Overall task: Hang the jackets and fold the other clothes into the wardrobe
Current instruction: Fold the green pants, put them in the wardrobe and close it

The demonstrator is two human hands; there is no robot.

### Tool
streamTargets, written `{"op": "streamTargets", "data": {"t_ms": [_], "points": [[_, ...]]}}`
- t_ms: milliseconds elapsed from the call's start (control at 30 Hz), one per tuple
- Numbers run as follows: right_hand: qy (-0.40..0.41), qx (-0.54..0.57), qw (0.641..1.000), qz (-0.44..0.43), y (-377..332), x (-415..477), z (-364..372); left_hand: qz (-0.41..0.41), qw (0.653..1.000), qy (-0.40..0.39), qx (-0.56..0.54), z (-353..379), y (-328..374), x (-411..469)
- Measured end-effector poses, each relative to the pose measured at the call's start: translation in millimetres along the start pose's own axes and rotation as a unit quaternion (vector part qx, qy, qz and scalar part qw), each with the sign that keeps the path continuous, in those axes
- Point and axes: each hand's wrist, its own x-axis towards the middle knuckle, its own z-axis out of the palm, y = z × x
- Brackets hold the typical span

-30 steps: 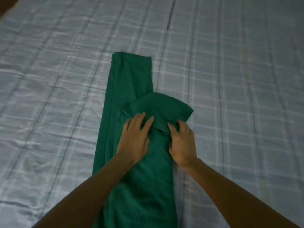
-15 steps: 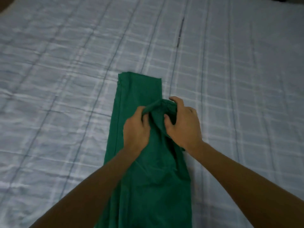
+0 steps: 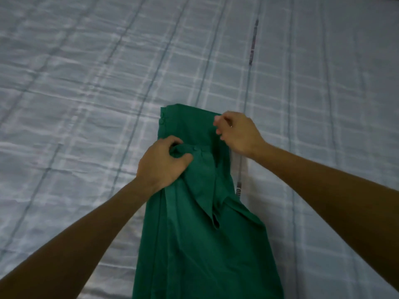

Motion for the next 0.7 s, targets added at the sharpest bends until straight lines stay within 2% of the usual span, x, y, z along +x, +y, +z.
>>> {"op": "streamTargets", "data": {"t_ms": [100, 200, 233, 300, 367, 433, 500, 600, 700], "points": [[0.019, 0.003, 1.000, -0.020, 21, -18, 26, 0.071, 0.994, -0.049, 0.068, 5, 15, 11], [0.085, 0.080, 0.992, -0.038, 27, -34, 38, 0.101, 0.976, -0.079, 0.176, 15, 12, 18], [0.092, 0.099, 0.990, -0.038, 26, -37, 41, 0.119, 0.978, -0.061, 0.161, 17, 9, 19], [0.089, 0.117, 0.989, -0.028, 24, -43, 41, 0.123, 0.991, 0.017, 0.050, 18, 7, 18], [0.061, 0.152, 0.986, 0.006, 22, -50, 35, 0.051, 0.990, 0.112, -0.067, 13, 12, 23], [0.017, 0.200, 0.978, 0.046, 22, -53, 23, -0.036, 0.970, 0.177, -0.160, 3, 17, 34], [-0.034, 0.228, 0.972, 0.053, 23, -52, 15, -0.048, 0.969, 0.188, -0.153, -3, 20, 43], [-0.104, 0.170, 0.980, 0.012, 19, -45, 15, -0.008, 0.977, 0.183, -0.112, -2, 28, 49], [-0.117, -0.017, 0.989, -0.088, 16, -39, 24, -0.010, 0.968, 0.211, -0.132, 0, 36, 55]]}}
